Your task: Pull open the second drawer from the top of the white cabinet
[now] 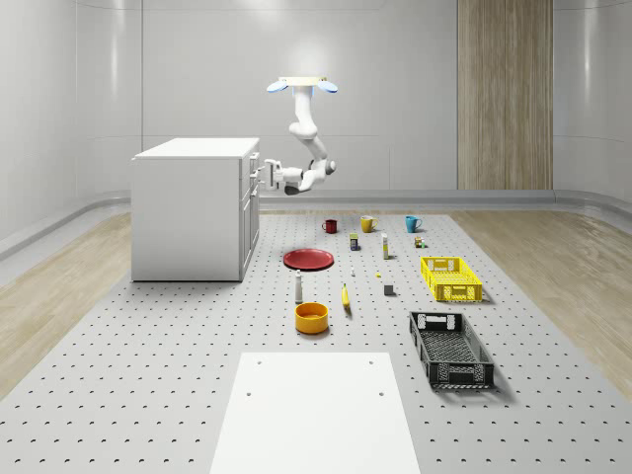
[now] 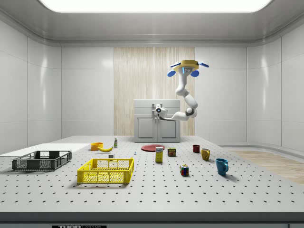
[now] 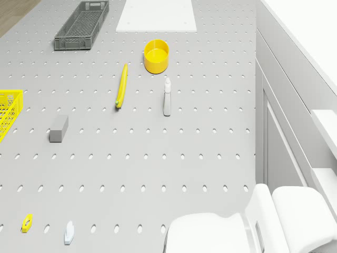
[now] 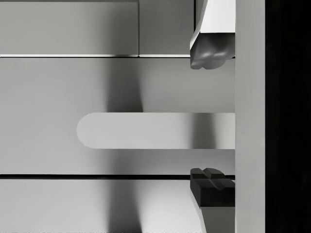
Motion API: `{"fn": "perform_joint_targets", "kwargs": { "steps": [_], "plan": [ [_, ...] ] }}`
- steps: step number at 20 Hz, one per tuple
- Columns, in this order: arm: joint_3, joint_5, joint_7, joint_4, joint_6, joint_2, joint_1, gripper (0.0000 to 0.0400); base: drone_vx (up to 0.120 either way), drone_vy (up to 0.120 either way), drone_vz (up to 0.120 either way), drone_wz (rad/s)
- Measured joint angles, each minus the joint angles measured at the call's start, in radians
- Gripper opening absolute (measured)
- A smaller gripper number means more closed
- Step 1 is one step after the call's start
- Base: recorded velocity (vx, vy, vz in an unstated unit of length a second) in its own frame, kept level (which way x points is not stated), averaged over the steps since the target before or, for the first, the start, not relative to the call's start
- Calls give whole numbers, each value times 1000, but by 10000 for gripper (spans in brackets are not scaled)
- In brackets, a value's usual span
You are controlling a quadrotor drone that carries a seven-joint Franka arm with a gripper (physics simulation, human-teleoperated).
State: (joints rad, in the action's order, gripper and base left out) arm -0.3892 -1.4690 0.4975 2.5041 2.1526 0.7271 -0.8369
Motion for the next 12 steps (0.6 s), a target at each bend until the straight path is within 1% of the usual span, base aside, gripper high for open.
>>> {"fn": "perform_joint_targets", "kwargs": {
  "steps": [6,12],
  "plan": [
    [31,-33,-16,-4,-8,-24,22,300,0,0,0,0],
    [59,-56,-23,-8,-20,-40,49,300,0,0,0,0]
  ]
}}
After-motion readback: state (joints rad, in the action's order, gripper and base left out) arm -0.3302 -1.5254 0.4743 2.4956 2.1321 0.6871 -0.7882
